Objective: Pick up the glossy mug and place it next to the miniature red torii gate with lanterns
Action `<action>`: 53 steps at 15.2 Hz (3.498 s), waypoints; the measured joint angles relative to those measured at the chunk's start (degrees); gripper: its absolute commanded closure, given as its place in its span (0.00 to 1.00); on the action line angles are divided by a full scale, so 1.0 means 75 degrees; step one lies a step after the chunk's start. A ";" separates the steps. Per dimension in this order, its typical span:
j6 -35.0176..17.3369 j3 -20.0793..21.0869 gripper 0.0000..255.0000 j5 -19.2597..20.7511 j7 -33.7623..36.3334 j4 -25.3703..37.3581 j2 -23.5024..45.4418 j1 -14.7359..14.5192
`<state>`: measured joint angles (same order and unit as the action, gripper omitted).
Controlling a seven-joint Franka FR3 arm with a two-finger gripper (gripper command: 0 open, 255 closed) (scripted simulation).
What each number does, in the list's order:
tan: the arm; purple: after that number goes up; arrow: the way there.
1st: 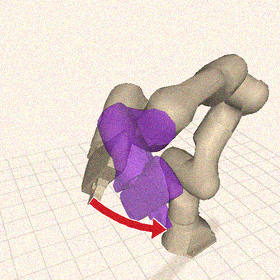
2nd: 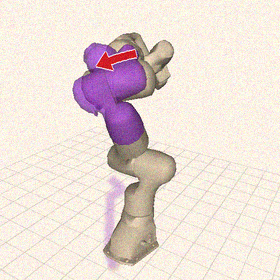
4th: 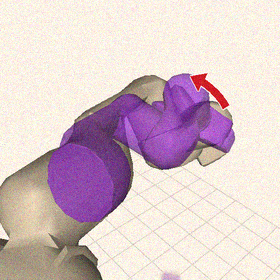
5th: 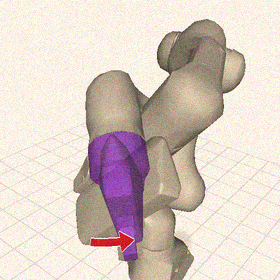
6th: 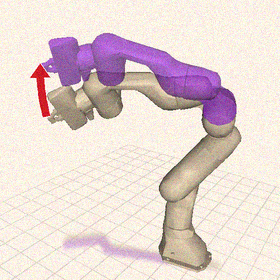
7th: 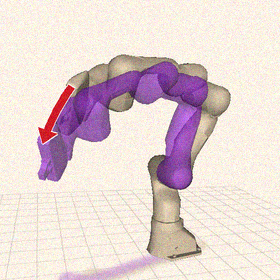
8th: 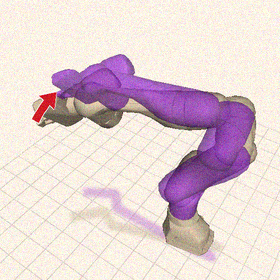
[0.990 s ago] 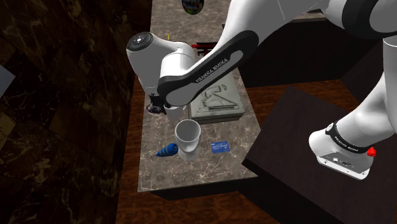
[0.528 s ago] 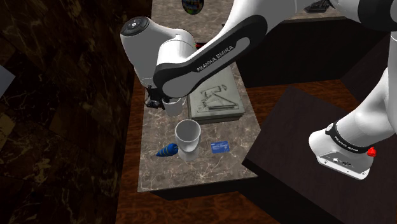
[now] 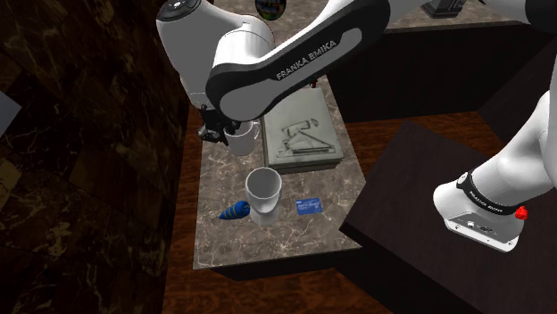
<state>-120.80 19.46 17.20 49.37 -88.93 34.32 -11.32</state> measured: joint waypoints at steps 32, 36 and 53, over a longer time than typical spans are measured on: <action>-0.0884 -0.0709 1.00 -0.1206 -0.4015 -0.3269 -0.2880 0.3151; -0.1017 -0.0932 1.00 -0.1310 -0.4695 -0.3450 -0.2985 0.3563; -0.1116 -0.1820 1.00 -0.1601 -0.7296 -0.2762 -0.2356 0.5099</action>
<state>-129.17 5.81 5.20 -5.35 -109.64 16.65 26.92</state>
